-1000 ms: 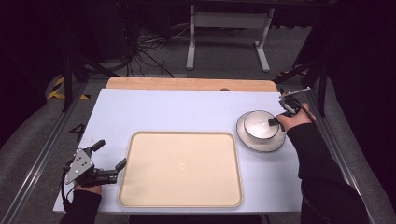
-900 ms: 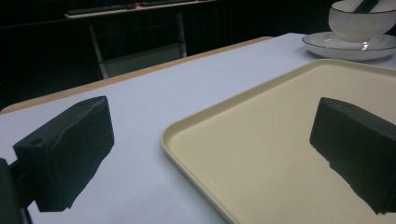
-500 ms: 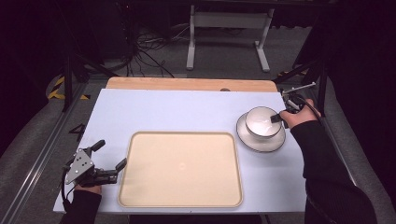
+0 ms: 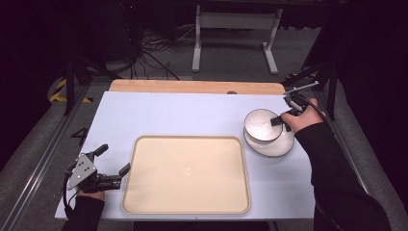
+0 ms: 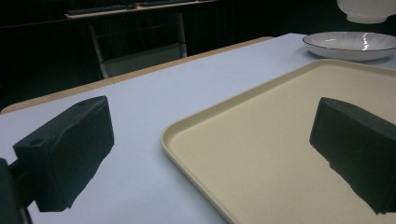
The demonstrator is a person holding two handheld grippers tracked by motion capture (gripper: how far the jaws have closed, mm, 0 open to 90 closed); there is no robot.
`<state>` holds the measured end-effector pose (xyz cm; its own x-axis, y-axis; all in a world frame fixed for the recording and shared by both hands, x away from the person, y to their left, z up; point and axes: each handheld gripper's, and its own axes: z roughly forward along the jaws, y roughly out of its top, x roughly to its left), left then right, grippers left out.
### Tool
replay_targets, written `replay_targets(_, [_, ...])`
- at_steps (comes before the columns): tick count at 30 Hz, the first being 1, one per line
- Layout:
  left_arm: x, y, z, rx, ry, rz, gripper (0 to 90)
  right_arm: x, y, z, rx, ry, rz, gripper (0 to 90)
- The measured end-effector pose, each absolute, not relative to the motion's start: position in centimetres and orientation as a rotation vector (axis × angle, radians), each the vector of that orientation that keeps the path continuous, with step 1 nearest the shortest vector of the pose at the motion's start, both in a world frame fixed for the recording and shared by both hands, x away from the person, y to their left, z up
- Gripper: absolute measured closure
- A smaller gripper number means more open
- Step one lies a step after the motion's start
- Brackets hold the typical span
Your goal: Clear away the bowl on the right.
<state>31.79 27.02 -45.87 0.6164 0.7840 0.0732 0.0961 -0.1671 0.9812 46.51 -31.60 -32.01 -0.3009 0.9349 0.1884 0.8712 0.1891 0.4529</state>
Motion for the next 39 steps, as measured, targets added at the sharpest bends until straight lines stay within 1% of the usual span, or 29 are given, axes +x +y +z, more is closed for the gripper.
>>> replay_targets(13, [31.8,27.0,-45.9,1.649,0.737,0.716,0.3,46.0,-26.9,-30.9,1.687,2.426,0.750,82.4])
replay_targets(18, [31.8,27.0,-45.9,1.650,0.736,0.716,0.3,45.9,-25.8,-30.8,1.689,2.450,0.762,82.5])
replay_targets(19, [31.8,27.0,-45.9,1.651,0.735,0.716,0.3,45.8,-25.0,-30.8,1.681,2.470,0.771,82.4])
replay_targets(39, [31.8,27.0,-45.9,1.652,0.730,0.714,0.3,44.6,-19.0,-29.9,1.554,2.592,0.831,82.3])
